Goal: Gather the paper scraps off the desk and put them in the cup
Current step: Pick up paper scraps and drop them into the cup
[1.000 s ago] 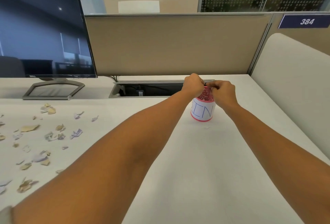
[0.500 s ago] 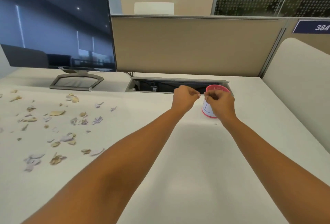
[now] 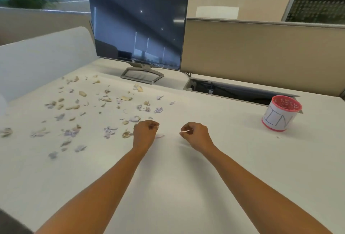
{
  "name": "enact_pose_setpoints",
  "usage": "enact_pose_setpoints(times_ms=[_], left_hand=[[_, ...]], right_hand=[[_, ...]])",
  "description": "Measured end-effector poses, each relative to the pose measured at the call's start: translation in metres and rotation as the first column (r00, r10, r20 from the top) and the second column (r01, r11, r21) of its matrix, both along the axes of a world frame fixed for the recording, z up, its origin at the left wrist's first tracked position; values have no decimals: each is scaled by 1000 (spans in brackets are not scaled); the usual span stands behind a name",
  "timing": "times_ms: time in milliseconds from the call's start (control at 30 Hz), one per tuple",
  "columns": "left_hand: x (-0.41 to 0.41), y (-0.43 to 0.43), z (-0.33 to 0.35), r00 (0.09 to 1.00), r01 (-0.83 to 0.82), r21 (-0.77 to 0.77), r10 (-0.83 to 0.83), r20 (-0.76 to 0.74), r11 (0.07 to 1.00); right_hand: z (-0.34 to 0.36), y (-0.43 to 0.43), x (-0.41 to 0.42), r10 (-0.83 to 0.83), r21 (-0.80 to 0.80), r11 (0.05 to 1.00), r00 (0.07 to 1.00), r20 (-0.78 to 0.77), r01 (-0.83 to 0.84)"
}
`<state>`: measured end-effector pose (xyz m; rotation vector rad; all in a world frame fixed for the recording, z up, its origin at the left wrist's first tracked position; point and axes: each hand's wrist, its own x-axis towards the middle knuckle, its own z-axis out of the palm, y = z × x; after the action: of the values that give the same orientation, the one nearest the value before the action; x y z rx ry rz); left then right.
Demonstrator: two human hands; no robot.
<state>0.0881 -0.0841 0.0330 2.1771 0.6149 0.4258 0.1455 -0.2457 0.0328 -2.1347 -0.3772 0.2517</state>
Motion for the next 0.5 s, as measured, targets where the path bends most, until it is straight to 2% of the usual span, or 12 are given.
enact_pose_setpoints(times_ms=[100,167,300,500], left_hand=[[-24,30,-11,994,-104,60,102,27,993],[-34,43,-18,995,-96,139,95,14,986],[-43,59,-28,982,85,304,-28,-188,949],[-42,63,-33,913,271,369,-116,-391,889]], right_hand=[[-6,28,-8,134,-117,984,991,18,-131],[-10,43,-13,224,-207,955,974,42,-211],[-16,72,-18,386,-347,868,922,23,-355],[-24,99,-25,502,-474,772,864,48,-423]])
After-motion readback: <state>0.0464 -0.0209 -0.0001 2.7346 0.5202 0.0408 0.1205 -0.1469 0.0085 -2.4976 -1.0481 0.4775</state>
